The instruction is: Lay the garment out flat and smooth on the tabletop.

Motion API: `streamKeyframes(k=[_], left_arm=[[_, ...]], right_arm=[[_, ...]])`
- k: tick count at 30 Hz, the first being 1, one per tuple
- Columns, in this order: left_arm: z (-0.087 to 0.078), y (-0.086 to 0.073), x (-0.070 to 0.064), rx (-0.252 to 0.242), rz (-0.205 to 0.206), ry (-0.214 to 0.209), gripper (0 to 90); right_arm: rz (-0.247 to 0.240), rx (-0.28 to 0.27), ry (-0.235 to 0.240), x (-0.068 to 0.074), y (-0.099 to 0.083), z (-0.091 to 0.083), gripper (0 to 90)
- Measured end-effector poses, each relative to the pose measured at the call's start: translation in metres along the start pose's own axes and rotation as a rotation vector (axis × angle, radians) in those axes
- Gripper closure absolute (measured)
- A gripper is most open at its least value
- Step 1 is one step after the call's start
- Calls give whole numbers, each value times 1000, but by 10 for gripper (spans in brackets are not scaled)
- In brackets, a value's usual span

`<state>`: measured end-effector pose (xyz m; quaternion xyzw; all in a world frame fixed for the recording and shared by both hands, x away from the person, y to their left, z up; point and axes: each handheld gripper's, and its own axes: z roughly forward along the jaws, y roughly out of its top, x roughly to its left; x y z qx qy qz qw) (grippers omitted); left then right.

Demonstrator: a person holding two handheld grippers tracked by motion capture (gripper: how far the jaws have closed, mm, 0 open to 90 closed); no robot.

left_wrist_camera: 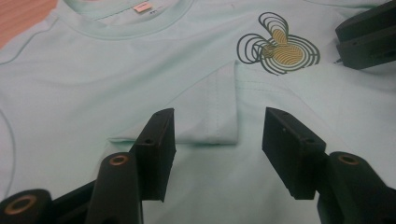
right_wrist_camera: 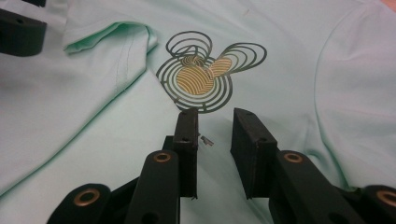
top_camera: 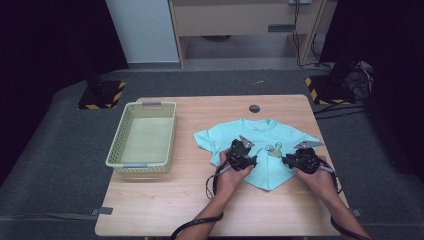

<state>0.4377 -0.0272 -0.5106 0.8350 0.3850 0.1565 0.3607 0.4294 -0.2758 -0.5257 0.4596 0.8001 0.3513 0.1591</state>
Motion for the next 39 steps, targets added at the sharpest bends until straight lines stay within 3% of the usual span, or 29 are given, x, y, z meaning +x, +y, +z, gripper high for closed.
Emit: streamKeyframes(k=[7,11,16,20,25,28,32,39], left_arm=[[15,3,-4,38,27,15,565],[19,4,0,48,32,25,689],[12,7,-2,43,77,39,867],[-3,5,0,30,88,27,874],[-28,-8,3,7,69,-4,875],[-38,-18,2,16,86,-11,875],[-51,-30,4,12,79,-25,875],[-71,-52,2,29,115,-39,875]], right_arm=[[9,-4,2,-1,0,0,703],[8,-9,4,-1,-1,0,702],[15,-18,7,-2,-2,1,703],[22,-33,5,-4,-3,2,703],[28,-40,0,-5,-2,3,703],[29,-48,-5,-4,-3,3,703],[31,-49,-14,-2,-4,3,699],[21,-36,-19,-1,-1,2,724]])
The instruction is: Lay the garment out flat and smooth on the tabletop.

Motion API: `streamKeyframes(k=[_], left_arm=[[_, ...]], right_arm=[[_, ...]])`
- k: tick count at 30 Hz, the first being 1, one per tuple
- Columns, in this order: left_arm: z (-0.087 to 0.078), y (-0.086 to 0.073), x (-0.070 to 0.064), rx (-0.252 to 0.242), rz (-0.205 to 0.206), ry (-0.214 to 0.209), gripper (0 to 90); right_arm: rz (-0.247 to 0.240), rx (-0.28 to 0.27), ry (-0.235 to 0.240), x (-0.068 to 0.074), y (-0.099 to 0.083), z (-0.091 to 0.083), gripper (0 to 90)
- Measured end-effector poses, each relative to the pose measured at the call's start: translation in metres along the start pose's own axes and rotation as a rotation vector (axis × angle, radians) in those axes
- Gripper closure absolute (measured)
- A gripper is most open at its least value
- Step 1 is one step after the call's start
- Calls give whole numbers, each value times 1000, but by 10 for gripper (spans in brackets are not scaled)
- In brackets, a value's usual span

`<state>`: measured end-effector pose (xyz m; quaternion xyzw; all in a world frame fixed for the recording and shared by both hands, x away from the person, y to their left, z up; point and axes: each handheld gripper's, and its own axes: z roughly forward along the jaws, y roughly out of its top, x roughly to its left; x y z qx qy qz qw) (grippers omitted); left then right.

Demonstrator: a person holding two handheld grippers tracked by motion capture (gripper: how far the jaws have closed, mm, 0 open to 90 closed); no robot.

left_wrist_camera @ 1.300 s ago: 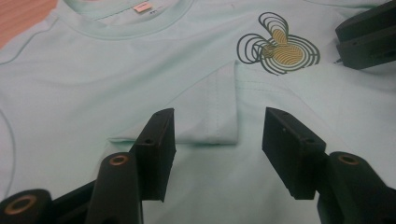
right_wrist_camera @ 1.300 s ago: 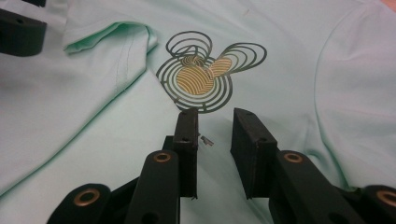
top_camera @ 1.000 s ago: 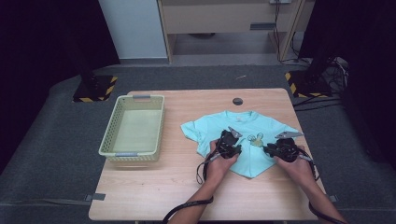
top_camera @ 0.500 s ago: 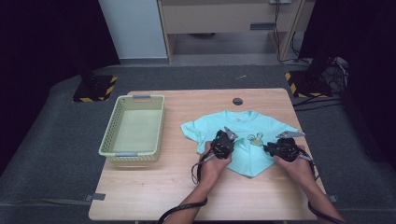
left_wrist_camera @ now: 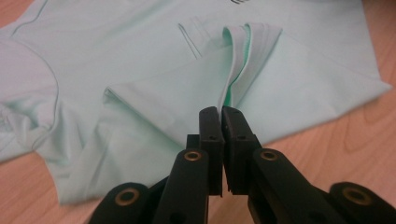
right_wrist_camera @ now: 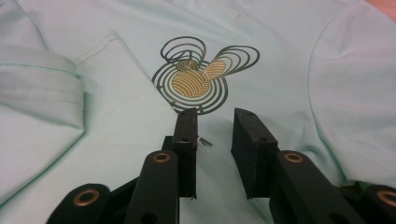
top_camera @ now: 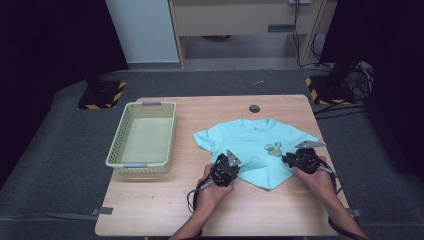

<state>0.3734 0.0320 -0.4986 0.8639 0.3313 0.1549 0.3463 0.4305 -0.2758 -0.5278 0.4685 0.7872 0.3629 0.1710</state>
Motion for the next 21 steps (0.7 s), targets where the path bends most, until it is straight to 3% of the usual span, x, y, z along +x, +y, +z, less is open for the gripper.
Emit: streamKeyframes(k=[8,14,21], left_arm=[[-16,-15,-7,12,24,-29,875],[-16,-28,-6,42,25,-39,875],[-22,-32,1,45,17,-35,875]], right_arm=[[-41,-6,26,15,8,1,754],[-72,9,50,31,17,9,712],[-103,16,68,42,29,23,661]])
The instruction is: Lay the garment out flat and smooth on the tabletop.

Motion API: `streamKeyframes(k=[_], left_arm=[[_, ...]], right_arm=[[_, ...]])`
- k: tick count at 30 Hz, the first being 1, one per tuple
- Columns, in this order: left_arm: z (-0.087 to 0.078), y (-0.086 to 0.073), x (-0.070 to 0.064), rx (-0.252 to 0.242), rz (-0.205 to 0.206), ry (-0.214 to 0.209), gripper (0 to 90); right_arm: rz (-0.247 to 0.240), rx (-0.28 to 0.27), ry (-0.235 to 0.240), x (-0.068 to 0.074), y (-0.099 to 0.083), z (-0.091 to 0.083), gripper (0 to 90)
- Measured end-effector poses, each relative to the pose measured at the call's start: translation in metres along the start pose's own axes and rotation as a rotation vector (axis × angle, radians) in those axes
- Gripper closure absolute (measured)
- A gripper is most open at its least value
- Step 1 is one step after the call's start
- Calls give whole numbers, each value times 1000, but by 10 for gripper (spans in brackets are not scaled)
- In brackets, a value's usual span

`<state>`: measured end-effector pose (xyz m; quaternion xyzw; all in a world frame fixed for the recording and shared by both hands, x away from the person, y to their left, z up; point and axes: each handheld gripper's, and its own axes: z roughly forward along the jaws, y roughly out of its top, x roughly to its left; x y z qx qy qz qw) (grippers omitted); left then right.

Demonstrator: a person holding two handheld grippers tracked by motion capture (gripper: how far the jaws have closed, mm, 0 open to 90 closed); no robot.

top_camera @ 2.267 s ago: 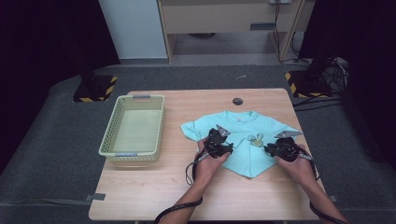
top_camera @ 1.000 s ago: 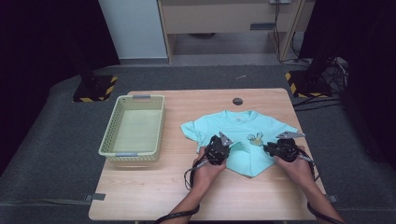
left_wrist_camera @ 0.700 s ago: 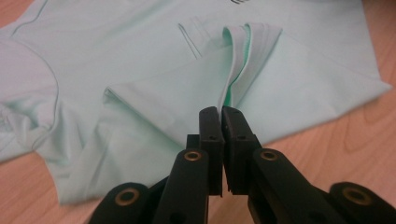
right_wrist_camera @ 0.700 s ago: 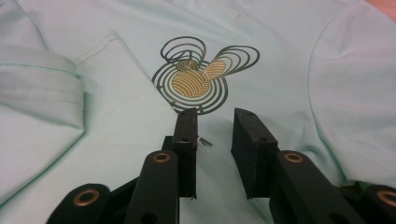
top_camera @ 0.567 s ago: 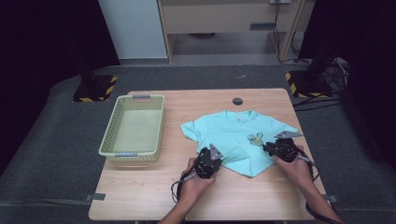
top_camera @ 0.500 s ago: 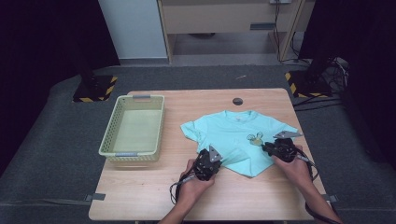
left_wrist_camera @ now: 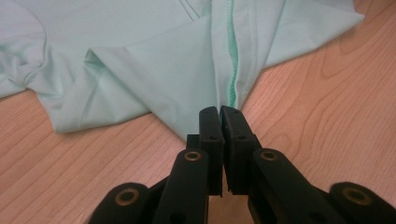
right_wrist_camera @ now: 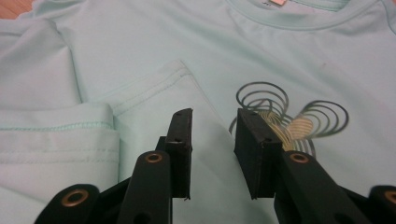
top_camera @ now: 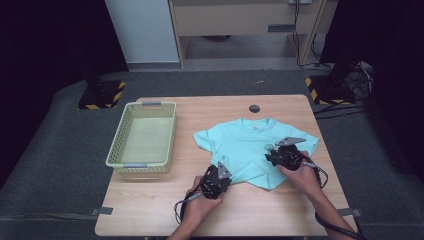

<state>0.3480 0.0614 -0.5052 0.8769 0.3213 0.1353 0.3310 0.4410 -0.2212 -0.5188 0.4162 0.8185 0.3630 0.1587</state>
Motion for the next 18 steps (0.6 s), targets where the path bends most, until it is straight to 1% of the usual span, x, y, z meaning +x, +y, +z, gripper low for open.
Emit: streamKeyframes(k=[7,11,15,18], left_arm=[[-9,-11,6,11,-4,11,875],[-6,-15,8,18,-15,13,875],[-3,-14,8,19,-5,21,874],[-3,-15,10,14,-14,24,874]], right_arm=[[-4,1,15,0,3,7,634],[1,3,21,1,5,9,614],[-12,11,25,4,4,13,608],[-12,2,21,4,2,16,605]])
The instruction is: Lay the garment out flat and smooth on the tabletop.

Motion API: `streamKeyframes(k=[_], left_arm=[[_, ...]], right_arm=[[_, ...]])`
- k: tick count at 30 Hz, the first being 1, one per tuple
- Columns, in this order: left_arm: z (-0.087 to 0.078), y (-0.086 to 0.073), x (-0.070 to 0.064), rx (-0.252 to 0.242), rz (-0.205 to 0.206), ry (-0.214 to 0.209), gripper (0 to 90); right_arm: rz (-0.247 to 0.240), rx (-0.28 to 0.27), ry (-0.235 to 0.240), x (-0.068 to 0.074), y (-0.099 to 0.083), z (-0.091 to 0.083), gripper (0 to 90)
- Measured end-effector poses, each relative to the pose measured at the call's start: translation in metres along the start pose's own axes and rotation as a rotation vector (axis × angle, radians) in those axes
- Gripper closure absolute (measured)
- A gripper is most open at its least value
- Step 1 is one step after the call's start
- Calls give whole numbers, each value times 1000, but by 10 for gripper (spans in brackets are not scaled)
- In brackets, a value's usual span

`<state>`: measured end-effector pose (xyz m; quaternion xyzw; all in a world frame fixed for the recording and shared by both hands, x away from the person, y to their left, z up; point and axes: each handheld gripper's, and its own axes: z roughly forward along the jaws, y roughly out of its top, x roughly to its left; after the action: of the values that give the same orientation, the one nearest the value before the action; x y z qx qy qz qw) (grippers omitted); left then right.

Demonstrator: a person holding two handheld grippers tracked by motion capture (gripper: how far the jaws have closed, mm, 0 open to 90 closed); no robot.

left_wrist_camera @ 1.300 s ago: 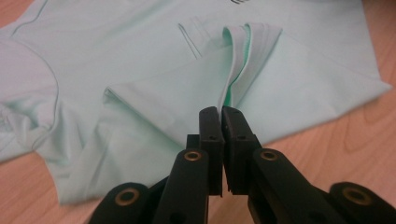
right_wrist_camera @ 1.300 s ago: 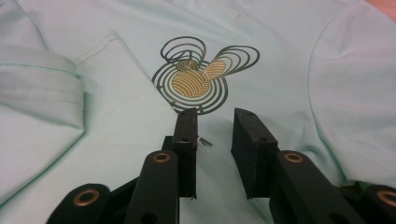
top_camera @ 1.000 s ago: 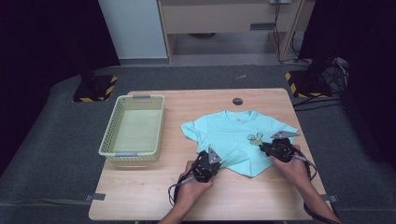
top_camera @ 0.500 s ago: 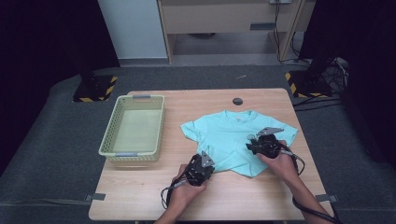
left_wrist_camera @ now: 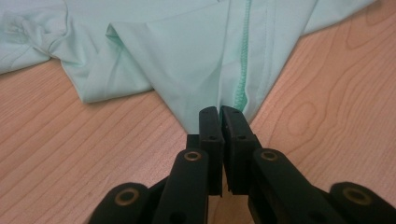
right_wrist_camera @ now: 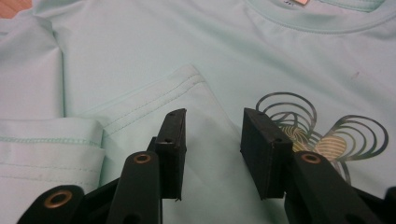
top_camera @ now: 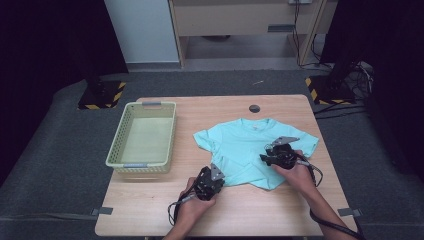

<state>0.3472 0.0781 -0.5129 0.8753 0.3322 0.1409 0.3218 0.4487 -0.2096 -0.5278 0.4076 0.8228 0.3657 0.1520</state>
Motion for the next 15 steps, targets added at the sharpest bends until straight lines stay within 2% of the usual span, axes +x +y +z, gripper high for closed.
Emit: streamKeyframes(k=[10,15], left_arm=[[2,-2,4,0,-12,6,873],[1,-4,8,-3,-23,12,873]], right_arm=[[-8,5,1,0,3,1,583],[-19,7,11,4,6,7,540]])
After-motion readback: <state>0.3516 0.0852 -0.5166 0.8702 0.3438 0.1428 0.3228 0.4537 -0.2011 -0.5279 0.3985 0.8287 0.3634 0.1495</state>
